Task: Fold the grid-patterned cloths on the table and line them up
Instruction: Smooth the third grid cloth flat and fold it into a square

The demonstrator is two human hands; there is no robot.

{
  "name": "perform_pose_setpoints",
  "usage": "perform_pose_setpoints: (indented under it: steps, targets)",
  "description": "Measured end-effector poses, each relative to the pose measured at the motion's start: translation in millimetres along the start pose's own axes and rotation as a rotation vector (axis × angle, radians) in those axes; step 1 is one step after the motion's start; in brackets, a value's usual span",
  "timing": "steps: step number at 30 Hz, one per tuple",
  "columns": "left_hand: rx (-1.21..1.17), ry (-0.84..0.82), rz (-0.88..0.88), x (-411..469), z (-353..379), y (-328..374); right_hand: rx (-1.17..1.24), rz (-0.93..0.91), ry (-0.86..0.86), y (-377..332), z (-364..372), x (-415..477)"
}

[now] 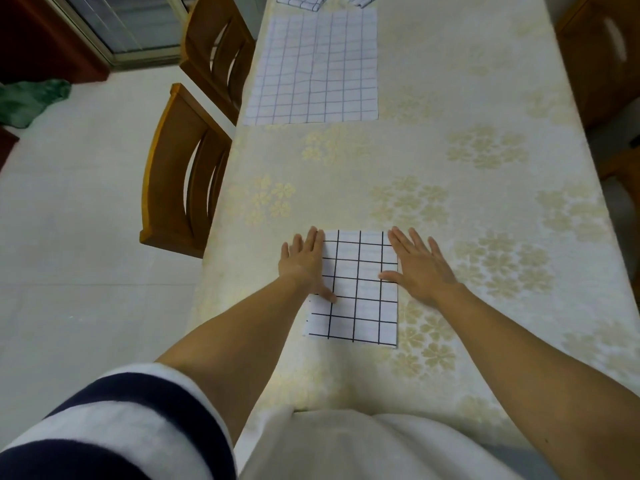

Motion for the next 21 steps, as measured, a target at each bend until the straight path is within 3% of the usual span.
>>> perform_pose_setpoints:
  steps: [2,6,10,21]
  targets:
    - [0.009,0.078,0.044,-4,-3,12,0.072,-0.009,0.039,-2,-4,-3]
    - [-0.105,0.27,0.343,-21,-6,73,0.208,-0.044,0.199,-1,-9,-13]
    - [-0.07,0.146,0.366,-25,32,112,0.16,-0.081,0.14,1,5,-16]
    - [0.068,-0.038,0.279,-28,57,118,0.016,-0.108,-0.019,11,-2,-12]
Point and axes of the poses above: each hand's wrist, its own x-axis towards the middle knuckle, its own z-axis out of the palm, y = z × x, the point moved 4 cm from there along x, towards the middle knuckle, and after that the axes turned 10 degrees about z, right-handed, at the moved point
